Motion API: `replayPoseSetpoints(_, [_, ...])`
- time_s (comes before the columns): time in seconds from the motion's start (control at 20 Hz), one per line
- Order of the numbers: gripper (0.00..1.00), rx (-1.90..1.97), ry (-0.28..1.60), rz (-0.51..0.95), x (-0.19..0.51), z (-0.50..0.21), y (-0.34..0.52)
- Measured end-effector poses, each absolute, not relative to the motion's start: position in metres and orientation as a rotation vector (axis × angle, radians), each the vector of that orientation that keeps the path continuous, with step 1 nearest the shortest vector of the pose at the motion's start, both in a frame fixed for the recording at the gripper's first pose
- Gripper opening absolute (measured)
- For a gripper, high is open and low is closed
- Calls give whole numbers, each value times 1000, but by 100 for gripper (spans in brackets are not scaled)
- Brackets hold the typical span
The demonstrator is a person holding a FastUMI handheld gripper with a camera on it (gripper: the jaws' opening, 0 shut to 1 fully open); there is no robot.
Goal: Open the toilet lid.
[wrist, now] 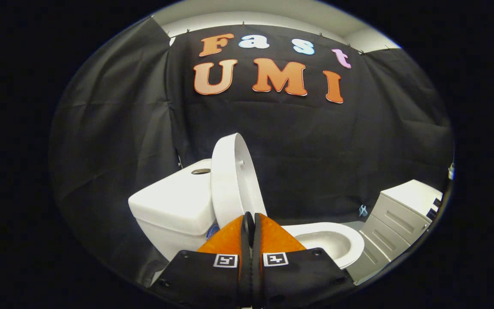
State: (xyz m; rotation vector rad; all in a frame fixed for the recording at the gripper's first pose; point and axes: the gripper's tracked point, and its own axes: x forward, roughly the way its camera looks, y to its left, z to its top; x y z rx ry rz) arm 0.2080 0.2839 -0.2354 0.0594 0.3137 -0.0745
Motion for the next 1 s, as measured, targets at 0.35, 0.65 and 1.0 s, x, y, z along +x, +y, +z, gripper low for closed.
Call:
replayPoseSetpoints(0.35, [9, 99, 322, -70, 205, -236, 286])
replayPoseSetpoints(0.65, [46, 168, 329, -2, 202, -235, 299])
replayPoseSetpoints(1.0, [77, 161, 334, 56, 193, -227, 303])
